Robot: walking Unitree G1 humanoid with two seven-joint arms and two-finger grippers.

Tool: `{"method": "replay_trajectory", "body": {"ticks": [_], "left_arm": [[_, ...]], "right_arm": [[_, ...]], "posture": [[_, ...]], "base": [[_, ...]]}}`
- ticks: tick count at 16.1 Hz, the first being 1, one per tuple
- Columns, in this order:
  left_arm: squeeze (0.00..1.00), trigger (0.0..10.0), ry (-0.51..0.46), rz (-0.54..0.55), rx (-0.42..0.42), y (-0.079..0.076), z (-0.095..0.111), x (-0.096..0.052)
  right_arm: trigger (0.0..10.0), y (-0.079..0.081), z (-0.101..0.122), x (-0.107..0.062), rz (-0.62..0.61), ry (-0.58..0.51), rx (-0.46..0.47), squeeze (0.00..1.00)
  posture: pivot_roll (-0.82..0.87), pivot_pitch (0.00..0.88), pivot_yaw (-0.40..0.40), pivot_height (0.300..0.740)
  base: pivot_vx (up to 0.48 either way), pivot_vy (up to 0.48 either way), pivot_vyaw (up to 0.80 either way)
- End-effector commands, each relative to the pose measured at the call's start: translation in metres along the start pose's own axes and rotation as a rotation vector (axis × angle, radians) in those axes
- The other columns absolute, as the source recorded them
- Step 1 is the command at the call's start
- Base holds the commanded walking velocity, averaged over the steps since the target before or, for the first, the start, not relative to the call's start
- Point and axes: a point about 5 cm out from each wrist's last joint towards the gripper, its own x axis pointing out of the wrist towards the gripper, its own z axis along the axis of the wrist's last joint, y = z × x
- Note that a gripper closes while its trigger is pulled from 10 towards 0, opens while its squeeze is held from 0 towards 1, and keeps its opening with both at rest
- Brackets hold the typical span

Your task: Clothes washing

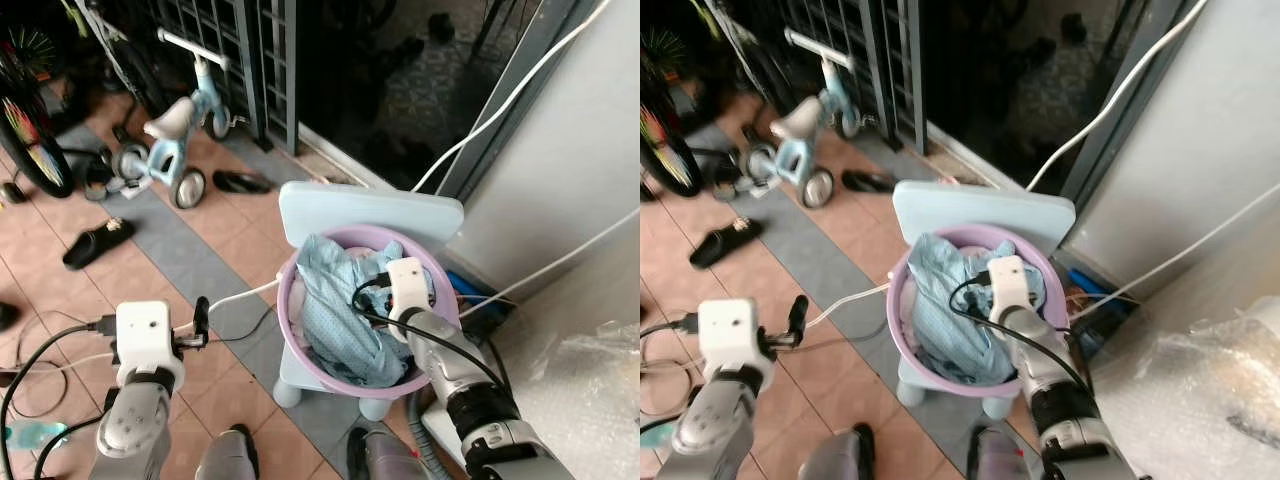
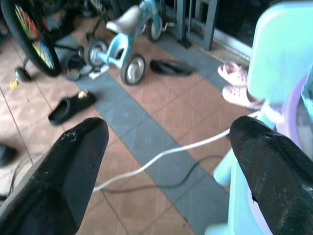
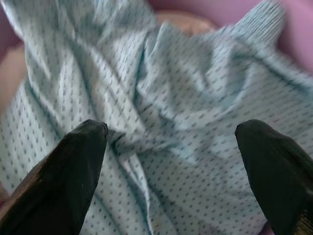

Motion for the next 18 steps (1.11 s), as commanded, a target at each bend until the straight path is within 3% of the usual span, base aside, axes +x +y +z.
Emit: {"method": "replay_trajectory", "body": {"ticks": [1, 2, 3, 4, 5, 11, 18], "left_arm": [[0.00, 10.0, 0.007, -0.004, 0.019, 0.000, 0.001, -0.004], [0.00, 10.0, 0.010, -0.005, 0.021, 0.000, 0.002, -0.006], [0.00, 10.0, 0.016, -0.006, 0.022, -0.002, 0.002, -0.011], [0.00, 10.0, 0.020, -0.008, 0.023, -0.002, 0.004, -0.016], [0.00, 10.0, 0.025, -0.004, 0.028, 0.001, 0.003, -0.018], [0.00, 10.0, 0.046, 0.020, 0.031, 0.003, 0.002, -0.026], [0.00, 10.0, 0.049, 0.019, 0.029, 0.001, 0.002, -0.024]], "right_arm": [[10.0, 0.001, -0.011, 0.001, -0.009, 0.054, -0.012, 0.00], [9.7, 0.001, -0.012, 0.002, -0.015, 0.066, -0.020, 0.00], [7.4, 0.005, -0.016, 0.004, -0.016, 0.091, -0.011, 0.00], [0.4, 0.012, -0.017, 0.008, -0.011, 0.098, 0.000, 0.00], [0.0, 0.016, -0.016, 0.010, -0.007, 0.096, -0.003, 0.00], [0.0, 0.044, -0.018, 0.015, 0.026, 0.093, 0.015, 0.00], [0.0, 0.057, -0.027, 0.016, 0.071, 0.141, 0.050, 0.00]], "posture": [[0.11, 0.292, -0.054, 0.740], [0.11, 0.295, -0.057, 0.740], [0.13, 0.306, -0.078, 0.740], [0.13, 0.315, -0.088, 0.740], [0.14, 0.324, -0.091, 0.740], [0.15, 0.328, -0.108, 0.740], [0.16, 0.321, -0.113, 0.740]], "base": [[0.000, 0.000, 0.00], [0.000, 0.000, 0.00], [0.000, 0.000, 0.00], [0.000, 0.000, 0.00], [0.000, 0.000, 0.00], [0.000, 0.000, 0.00], [0.000, 0.000, 0.00]]}}
